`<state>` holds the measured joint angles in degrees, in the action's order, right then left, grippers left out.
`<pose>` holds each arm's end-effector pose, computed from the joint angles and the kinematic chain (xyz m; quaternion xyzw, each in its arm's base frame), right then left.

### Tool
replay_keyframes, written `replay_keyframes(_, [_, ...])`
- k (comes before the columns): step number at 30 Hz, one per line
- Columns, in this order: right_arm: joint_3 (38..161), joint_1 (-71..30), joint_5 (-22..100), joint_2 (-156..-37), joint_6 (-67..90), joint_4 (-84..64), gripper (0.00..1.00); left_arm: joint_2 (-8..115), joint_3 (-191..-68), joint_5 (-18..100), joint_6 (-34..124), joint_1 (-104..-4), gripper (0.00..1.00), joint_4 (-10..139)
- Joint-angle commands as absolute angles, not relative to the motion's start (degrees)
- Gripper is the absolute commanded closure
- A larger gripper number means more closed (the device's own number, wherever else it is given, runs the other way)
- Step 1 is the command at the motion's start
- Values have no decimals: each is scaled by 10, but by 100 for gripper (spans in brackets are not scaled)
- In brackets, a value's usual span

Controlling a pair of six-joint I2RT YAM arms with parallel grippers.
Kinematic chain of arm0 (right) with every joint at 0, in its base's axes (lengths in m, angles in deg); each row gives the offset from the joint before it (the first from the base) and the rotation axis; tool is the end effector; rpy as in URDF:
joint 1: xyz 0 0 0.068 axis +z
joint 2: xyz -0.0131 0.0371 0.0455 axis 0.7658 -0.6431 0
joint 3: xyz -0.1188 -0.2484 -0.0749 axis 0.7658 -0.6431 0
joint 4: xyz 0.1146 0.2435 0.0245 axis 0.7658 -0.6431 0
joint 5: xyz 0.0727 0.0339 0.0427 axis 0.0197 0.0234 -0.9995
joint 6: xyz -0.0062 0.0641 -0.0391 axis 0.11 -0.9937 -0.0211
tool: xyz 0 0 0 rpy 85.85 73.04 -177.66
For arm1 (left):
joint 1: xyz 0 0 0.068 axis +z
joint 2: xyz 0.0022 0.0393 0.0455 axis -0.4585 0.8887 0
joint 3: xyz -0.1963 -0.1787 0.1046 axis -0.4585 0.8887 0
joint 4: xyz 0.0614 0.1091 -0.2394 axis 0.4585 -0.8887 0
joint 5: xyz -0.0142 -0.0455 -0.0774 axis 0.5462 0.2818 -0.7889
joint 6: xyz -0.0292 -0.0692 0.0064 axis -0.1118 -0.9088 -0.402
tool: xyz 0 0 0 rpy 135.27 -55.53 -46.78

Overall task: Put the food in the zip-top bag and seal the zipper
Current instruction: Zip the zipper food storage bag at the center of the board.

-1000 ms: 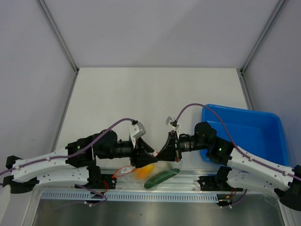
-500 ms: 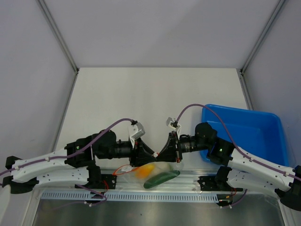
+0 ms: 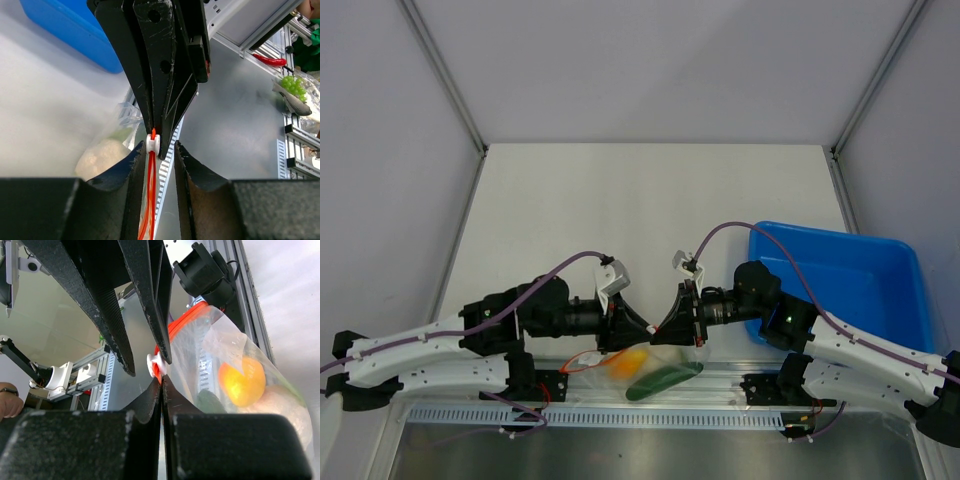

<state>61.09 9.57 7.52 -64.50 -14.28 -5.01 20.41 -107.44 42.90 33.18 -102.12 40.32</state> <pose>0.0778 0.2111 0.3165 -0.3797 0.6333 0.6234 0.2570 0.0439 -0.1884 0.3581 0.3748 0.6970 -0.4883 0.3677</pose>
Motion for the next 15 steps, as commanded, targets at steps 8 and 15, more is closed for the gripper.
replay_keyframes(8, [615,101,84,-636,-142,-18,100,210,-1084,423,327,-1017,94,409])
replay_keyframes(15, [612,101,86,-633,-149,-8,100,204,-1081,423,325,-1017,99,404])
